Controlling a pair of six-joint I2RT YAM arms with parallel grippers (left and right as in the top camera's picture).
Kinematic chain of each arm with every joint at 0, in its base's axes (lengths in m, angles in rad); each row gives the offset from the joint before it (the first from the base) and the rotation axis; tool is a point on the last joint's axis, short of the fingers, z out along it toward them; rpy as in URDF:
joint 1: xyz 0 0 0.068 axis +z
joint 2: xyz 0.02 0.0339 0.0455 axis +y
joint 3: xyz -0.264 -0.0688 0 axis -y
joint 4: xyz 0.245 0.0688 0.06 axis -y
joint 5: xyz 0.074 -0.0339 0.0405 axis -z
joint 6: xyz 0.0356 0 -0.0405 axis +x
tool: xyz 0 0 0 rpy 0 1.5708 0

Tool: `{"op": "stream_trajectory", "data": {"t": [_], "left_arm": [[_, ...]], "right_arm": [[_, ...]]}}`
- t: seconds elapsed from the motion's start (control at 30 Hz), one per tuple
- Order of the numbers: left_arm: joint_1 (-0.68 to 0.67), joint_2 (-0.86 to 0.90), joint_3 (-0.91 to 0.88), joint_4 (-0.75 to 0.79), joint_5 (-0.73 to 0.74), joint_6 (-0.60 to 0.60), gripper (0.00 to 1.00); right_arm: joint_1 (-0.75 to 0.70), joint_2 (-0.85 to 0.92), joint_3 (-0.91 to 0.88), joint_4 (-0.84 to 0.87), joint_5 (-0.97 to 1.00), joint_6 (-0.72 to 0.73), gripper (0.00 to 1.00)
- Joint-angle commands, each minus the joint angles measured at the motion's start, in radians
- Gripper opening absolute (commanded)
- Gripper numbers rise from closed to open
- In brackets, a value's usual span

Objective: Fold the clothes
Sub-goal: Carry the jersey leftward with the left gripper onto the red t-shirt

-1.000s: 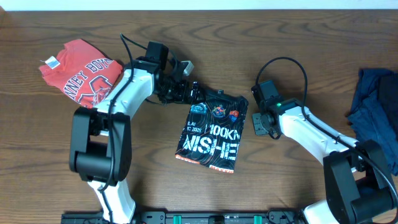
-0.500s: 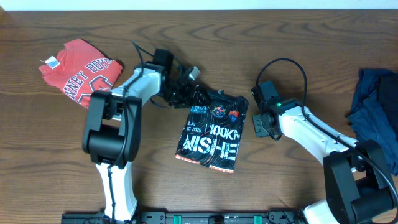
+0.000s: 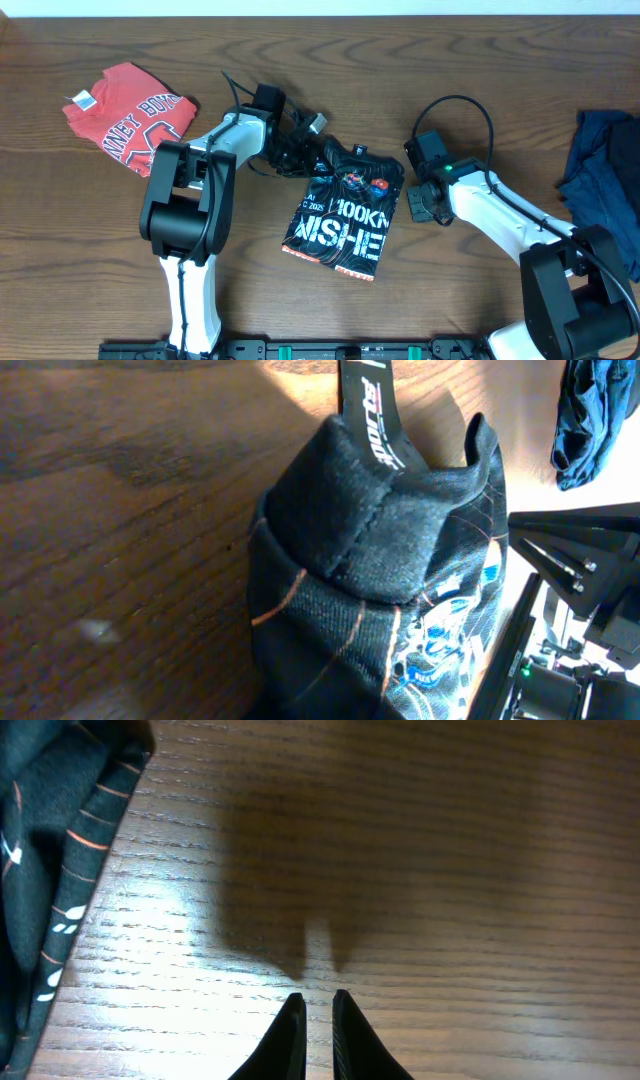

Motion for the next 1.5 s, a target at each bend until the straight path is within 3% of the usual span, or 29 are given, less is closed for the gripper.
{"op": "stream_trajectory", "data": {"t": [0.0, 0.3, 0.53, 0.77, 1.13, 1.47], "left_arm": [[0.033, 0.002, 0.013, 0.002, -0.001, 0.0, 0.06], [0.24, -0.142, 0.092, 0.013, -0.002, -0.001, 0.06], [0.449, -0.273, 0.102, 0.136, -0.01, -0.014, 0.06], [0.617, -0.3, 0.102, 0.372, -0.235, -0.077, 0.08], [0.724, -0.298, 0.102, 0.51, -0.575, -0.077, 0.1], [0.743, -0.203, 0.101, 0.507, -0.658, -0.077, 0.11]], "right_arm": [[-0.015, -0.017, 0.013, -0.002, 0.015, 0.013, 0.1], [-0.064, -0.017, 0.013, -0.027, 0.022, 0.031, 0.1], [-0.085, -0.017, 0.013, -0.046, 0.021, 0.043, 0.1], [-0.085, -0.017, 0.013, -0.053, 0.021, 0.05, 0.1], [-0.085, -0.017, 0.013, -0.053, 0.021, 0.05, 0.11], [-0.085, -0.017, 0.013, -0.079, 0.022, 0.049, 0.11]]}}
